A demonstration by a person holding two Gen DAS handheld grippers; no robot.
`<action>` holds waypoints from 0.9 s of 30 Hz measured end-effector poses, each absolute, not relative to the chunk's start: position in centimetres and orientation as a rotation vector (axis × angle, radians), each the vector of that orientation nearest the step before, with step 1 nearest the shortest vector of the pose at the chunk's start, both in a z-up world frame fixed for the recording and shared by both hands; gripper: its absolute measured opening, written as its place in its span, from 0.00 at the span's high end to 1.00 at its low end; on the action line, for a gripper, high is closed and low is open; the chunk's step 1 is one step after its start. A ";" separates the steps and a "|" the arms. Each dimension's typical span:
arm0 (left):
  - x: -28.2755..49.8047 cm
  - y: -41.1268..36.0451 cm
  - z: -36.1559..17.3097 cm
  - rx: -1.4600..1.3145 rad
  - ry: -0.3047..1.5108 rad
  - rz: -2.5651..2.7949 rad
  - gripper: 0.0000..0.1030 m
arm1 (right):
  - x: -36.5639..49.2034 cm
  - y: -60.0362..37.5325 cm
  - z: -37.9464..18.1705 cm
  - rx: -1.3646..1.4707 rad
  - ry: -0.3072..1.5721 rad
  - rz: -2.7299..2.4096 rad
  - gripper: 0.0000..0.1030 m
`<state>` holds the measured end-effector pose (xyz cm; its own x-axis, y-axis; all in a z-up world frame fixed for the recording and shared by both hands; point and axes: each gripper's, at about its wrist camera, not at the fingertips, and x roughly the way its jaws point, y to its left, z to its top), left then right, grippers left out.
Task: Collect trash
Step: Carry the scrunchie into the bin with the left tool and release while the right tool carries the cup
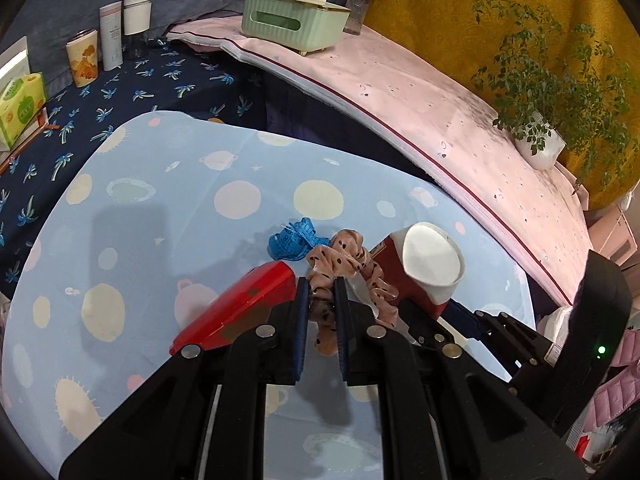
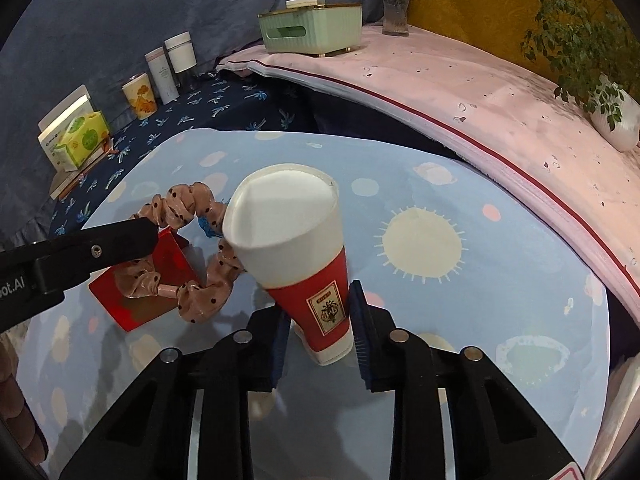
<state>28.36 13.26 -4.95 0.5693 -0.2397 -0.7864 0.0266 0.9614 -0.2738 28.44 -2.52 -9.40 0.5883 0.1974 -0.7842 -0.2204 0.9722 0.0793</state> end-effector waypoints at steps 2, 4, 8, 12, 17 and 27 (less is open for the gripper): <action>28.2 12.8 -4.8 -0.238 0.954 -0.164 0.88 | 28.0 -2.9 -9.1 -0.005 0.906 0.240 0.75; 28.0 12.2 -4.5 -0.236 0.951 -0.174 0.88 | 27.5 -3.4 -8.6 0.012 0.901 0.224 0.75; 27.1 10.5 -3.5 -0.225 0.939 -0.203 0.88 | 25.9 -4.9 -7.1 0.048 0.885 0.194 0.75; 25.9 8.7 -2.1 -0.215 0.918 -0.234 0.88 | 24.2 -6.8 -5.2 0.071 0.860 0.156 0.76; 24.2 5.7 0.0 -0.188 0.888 -0.282 0.88 | 21.6 -10.1 -2.5 0.121 0.821 0.095 0.76; 20.2 -2.3 3.9 -0.115 0.831 -0.406 0.88 | 16.1 -18.1 2.0 0.192 0.721 -0.026 0.76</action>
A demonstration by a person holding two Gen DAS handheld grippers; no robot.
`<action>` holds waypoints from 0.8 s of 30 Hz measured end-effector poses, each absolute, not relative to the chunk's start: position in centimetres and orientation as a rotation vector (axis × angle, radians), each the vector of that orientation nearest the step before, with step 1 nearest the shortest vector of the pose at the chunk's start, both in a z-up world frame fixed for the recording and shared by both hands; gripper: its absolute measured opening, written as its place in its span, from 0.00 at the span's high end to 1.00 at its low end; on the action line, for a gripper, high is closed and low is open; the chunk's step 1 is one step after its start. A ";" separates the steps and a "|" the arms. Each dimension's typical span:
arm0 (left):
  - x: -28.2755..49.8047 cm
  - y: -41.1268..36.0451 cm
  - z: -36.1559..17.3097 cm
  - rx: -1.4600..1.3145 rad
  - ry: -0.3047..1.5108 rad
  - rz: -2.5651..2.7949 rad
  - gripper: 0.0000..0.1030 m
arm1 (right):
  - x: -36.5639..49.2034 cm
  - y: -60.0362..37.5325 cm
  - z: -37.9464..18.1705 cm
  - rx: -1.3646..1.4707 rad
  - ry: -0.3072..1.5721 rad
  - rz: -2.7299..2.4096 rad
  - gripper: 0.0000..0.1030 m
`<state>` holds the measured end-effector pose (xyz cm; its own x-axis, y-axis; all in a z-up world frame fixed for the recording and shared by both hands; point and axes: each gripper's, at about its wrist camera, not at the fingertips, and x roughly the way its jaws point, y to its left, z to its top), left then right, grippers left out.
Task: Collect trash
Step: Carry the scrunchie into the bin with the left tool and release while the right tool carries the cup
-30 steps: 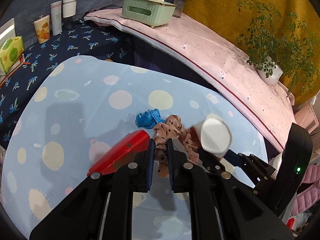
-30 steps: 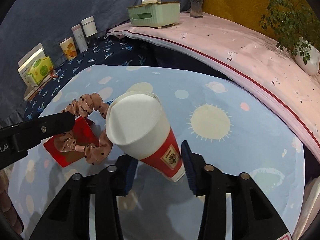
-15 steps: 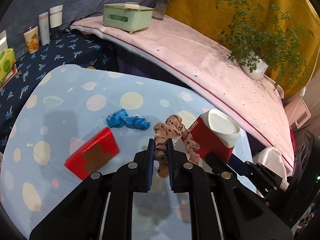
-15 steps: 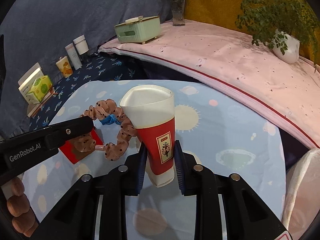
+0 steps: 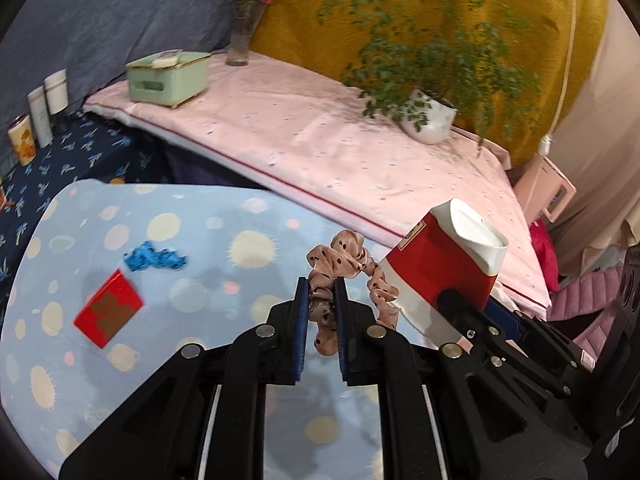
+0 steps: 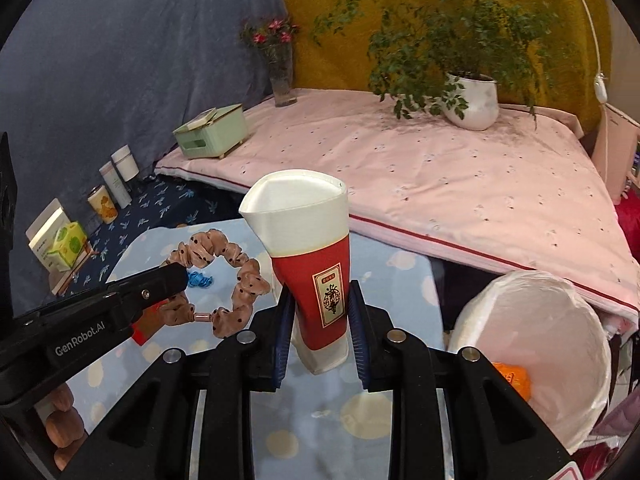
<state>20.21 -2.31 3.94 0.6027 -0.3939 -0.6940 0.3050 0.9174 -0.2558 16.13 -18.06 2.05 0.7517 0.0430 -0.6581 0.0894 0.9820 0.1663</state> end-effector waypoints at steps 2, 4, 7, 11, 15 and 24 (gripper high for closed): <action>19.5 -3.9 4.6 -0.097 0.820 -0.429 0.88 | 15.0 -19.8 2.7 0.205 0.703 -0.051 0.76; 18.8 -5.6 5.2 -0.081 0.811 -0.452 0.88 | 13.8 -21.4 3.4 0.220 0.684 -0.078 0.76; 17.8 -7.9 6.0 -0.062 0.799 -0.489 0.88 | 12.2 -23.8 4.3 0.236 0.660 -0.114 0.76; 16.5 -10.8 6.6 -0.034 0.789 -0.537 0.88 | 10.2 -26.7 5.2 0.254 0.634 -0.162 0.76; 15.4 -13.5 6.9 -0.009 0.786 -0.582 0.88 | 8.2 -29.3 5.7 0.277 0.613 -0.206 0.76; 13.3 -18.4 7.0 0.037 0.793 -0.665 0.88 | 5.1 -33.8 5.7 0.320 0.591 -0.281 0.76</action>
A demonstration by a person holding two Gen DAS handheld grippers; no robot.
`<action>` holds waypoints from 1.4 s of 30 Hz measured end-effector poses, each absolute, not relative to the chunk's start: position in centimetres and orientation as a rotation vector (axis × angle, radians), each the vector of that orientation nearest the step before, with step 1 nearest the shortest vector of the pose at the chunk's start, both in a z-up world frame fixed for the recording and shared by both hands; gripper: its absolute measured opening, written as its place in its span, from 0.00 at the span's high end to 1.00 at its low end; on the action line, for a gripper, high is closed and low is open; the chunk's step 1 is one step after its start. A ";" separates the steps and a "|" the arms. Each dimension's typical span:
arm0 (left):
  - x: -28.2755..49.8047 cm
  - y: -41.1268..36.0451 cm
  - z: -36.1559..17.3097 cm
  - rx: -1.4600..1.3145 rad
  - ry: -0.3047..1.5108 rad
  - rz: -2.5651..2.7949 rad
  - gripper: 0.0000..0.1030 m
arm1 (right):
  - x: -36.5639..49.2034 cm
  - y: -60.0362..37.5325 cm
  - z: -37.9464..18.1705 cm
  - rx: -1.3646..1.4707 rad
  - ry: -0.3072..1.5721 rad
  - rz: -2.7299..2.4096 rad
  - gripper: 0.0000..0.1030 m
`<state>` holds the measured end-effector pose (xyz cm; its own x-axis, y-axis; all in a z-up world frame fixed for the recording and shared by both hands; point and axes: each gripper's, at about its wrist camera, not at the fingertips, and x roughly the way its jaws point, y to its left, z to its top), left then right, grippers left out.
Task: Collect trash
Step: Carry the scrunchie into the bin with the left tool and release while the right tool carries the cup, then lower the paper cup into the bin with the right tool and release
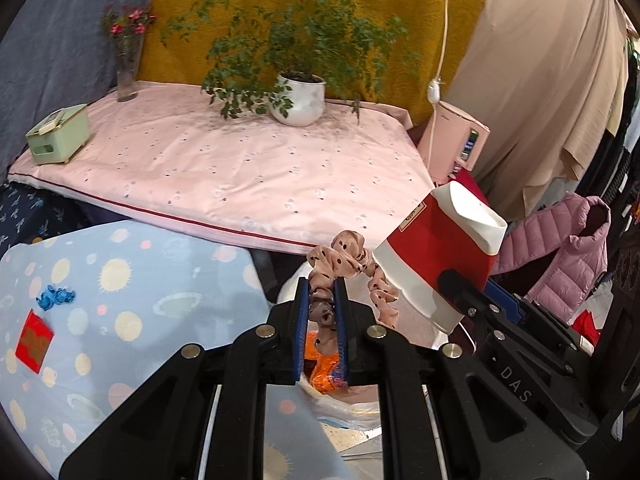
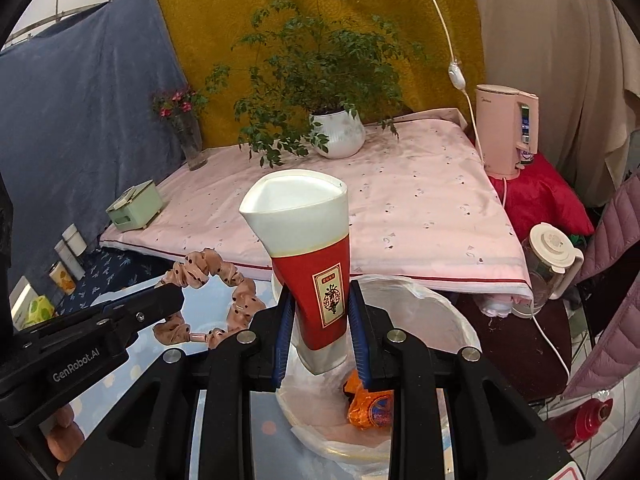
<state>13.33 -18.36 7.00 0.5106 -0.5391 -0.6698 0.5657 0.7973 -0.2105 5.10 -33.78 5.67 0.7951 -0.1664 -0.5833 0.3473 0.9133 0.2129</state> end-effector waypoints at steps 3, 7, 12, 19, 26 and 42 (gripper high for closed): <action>13.1 -19.4 6.7 0.050 0.801 -0.678 0.88 | 4.5 -34.8 5.5 0.331 0.590 -0.297 0.76; 12.8 -20.6 6.2 0.063 0.815 -0.688 0.88 | 3.8 -35.9 5.0 0.340 0.591 -0.312 0.76; 12.7 -21.8 5.5 0.078 0.828 -0.701 0.88 | 3.4 -37.0 4.5 0.354 0.595 -0.327 0.76; 12.8 -23.0 4.8 0.089 0.834 -0.716 0.85 | 3.3 -37.9 3.8 0.366 0.602 -0.340 0.76; 13.5 -23.0 4.1 0.074 0.834 -0.683 0.66 | 3.4 -38.6 3.2 0.376 0.608 -0.349 0.76; 14.8 -21.4 2.7 0.062 0.857 -0.642 0.58 | 5.3 -37.9 2.1 0.368 0.632 -0.340 0.72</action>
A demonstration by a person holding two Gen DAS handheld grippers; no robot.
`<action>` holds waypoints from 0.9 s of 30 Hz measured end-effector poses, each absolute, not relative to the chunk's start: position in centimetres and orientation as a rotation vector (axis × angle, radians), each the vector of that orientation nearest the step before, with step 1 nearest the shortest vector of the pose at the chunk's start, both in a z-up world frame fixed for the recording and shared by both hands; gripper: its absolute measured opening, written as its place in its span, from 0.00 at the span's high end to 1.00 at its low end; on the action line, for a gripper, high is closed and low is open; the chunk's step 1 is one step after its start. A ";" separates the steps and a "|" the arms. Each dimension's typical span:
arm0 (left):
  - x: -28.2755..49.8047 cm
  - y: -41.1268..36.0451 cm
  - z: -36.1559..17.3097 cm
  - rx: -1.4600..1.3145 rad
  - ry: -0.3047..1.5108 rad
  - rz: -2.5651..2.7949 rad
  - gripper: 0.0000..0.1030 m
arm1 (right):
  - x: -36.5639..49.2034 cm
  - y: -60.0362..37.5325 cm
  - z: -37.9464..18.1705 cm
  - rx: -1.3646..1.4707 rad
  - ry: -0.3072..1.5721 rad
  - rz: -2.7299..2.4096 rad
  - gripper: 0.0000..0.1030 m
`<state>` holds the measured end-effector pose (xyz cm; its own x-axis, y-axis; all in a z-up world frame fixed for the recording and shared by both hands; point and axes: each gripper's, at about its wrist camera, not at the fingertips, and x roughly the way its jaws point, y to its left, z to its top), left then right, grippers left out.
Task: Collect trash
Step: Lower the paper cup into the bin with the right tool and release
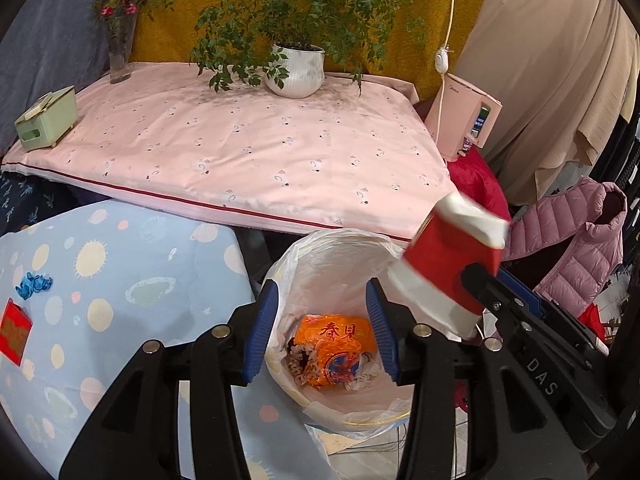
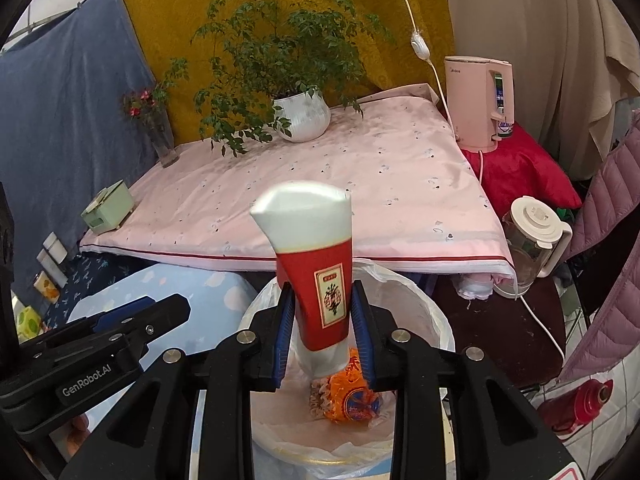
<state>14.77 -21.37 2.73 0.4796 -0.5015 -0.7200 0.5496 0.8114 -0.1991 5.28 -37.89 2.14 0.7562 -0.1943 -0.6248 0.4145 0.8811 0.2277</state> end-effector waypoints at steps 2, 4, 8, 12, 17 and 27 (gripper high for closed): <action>14.9 -21.0 2.7 0.056 0.860 -0.635 0.57 | 5.5 -37.8 2.1 0.372 0.632 -0.339 0.69; 15.2 -20.6 2.5 0.049 0.864 -0.629 0.57 | 5.7 -37.6 2.1 0.372 0.629 -0.342 0.64; 15.5 -19.7 2.3 0.037 0.869 -0.617 0.57 | 6.0 -37.1 2.3 0.366 0.626 -0.336 0.64; 15.6 -18.9 2.3 0.026 0.871 -0.610 0.57 | 6.4 -36.4 2.4 0.355 0.630 -0.328 0.64; 15.8 -17.9 2.2 0.013 0.872 -0.600 0.57 | 6.7 -35.3 2.4 0.342 0.635 -0.316 0.61; 16.1 -15.3 2.4 -0.018 0.870 -0.571 0.57 | 7.5 -32.9 2.7 0.314 0.645 -0.289 0.59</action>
